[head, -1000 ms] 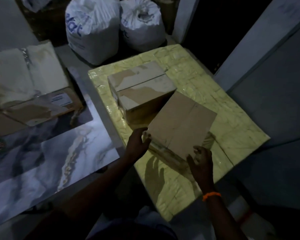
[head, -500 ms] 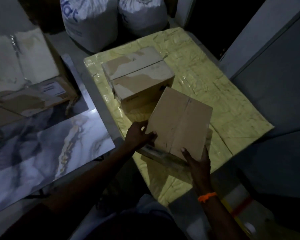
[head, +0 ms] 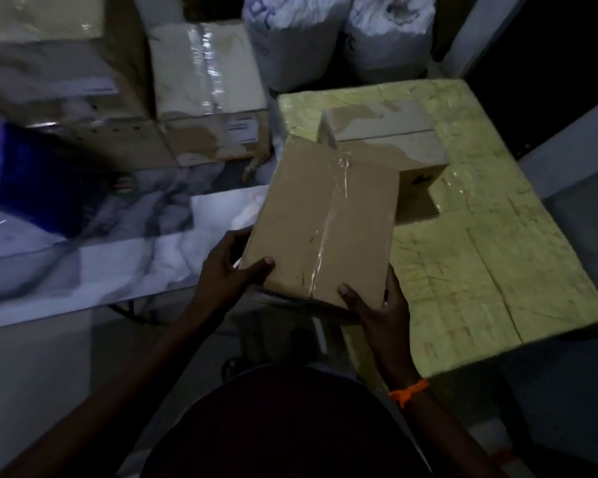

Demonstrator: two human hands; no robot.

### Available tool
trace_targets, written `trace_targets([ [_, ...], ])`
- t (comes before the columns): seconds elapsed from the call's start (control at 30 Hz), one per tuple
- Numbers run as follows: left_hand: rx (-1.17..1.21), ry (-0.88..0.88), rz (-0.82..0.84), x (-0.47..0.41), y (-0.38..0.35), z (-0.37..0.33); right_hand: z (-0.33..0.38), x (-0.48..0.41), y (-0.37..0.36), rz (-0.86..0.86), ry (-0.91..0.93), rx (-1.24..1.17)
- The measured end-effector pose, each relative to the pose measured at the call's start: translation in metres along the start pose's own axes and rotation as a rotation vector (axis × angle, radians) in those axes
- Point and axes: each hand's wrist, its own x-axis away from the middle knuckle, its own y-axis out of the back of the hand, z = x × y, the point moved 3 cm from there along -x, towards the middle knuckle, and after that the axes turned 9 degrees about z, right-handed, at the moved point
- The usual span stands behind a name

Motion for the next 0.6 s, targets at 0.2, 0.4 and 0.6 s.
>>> trace_targets([
  [0.2, 0.128, 0.04, -0.259, 0.057, 0.082, 0.033, 0.028, -0.017, -0.088, 0.293, 0.072, 0.137],
  [0.4, 0.202, 0.089, -0.492, 0.098, 0.122, 0.072, 0.029, -0.026, -0.152, 0.516, 0.1, 0.235],
  [0.6, 0.208, 0.111, -0.575, 0.106, 0.113, 0.08, 0.028, -0.062, -0.164, 0.686, 0.127, 0.343],
])
